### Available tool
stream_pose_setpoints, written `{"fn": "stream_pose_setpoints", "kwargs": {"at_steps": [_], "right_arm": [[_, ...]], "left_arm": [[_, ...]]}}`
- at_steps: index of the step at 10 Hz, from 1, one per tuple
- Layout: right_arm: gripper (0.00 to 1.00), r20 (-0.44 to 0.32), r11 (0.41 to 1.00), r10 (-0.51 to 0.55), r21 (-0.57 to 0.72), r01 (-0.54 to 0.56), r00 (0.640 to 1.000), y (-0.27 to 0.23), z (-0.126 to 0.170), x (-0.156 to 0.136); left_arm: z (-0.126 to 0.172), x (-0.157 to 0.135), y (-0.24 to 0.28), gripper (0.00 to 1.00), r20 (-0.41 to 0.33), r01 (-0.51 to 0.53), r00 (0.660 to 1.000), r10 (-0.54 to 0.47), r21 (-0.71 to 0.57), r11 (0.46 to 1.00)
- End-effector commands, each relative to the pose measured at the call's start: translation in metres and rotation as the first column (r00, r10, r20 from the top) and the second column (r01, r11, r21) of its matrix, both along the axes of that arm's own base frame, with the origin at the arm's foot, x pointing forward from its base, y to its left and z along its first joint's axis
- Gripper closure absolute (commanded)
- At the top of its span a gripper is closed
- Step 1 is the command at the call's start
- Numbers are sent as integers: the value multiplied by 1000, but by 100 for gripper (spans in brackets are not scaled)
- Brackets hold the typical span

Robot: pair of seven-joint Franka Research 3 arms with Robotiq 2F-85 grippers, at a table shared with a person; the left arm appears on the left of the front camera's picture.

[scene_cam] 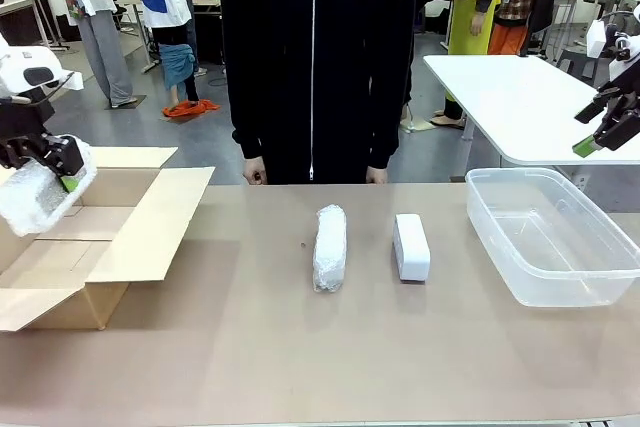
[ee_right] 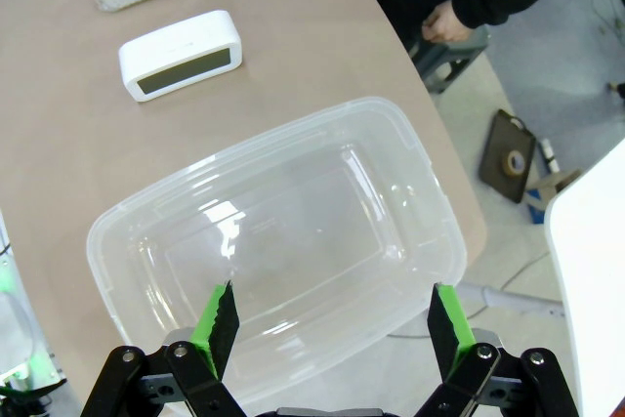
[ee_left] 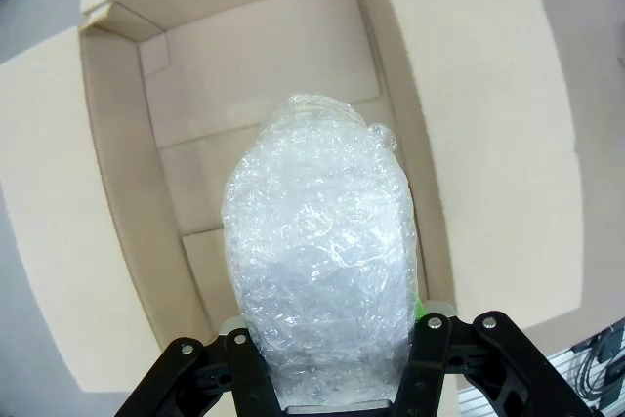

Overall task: Separate and place wrapped and unwrapped clocks.
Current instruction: If the picked Digital clock is wrapped, place it in the Package Box ; if not, place it in the Organizing box.

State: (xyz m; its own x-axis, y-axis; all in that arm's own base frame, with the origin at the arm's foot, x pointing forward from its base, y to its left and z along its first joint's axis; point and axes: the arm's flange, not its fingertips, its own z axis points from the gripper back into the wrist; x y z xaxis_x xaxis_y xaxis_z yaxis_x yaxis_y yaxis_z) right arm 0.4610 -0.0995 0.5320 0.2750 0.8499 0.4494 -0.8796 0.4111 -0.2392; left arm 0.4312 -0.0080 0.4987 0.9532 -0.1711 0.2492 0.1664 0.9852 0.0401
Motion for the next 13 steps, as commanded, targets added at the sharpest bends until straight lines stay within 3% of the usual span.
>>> {"fn": "stream_pose_setpoints", "kwargs": {"at_steps": [1,6,8,13], "right_arm": [[0,0,1000,8,12,-8,1000,-1,-1,1],[0,0,1000,8,12,-8,1000,-1,-1,1],[0,0,1000,8,12,-8,1000,-1,-1,1],[0,0,1000,8,12,-8,1000,-1,-1,1]], "left_arm": [[-11,11,11,48,34,7,999,-7,-1,1000],[-35,26,23,48,0,-27,1000,27,38,999],[-41,29,27,48,30,-39,999,38,46,998],[-59,35,27,48,21,-44,999,43,56,997]]}}
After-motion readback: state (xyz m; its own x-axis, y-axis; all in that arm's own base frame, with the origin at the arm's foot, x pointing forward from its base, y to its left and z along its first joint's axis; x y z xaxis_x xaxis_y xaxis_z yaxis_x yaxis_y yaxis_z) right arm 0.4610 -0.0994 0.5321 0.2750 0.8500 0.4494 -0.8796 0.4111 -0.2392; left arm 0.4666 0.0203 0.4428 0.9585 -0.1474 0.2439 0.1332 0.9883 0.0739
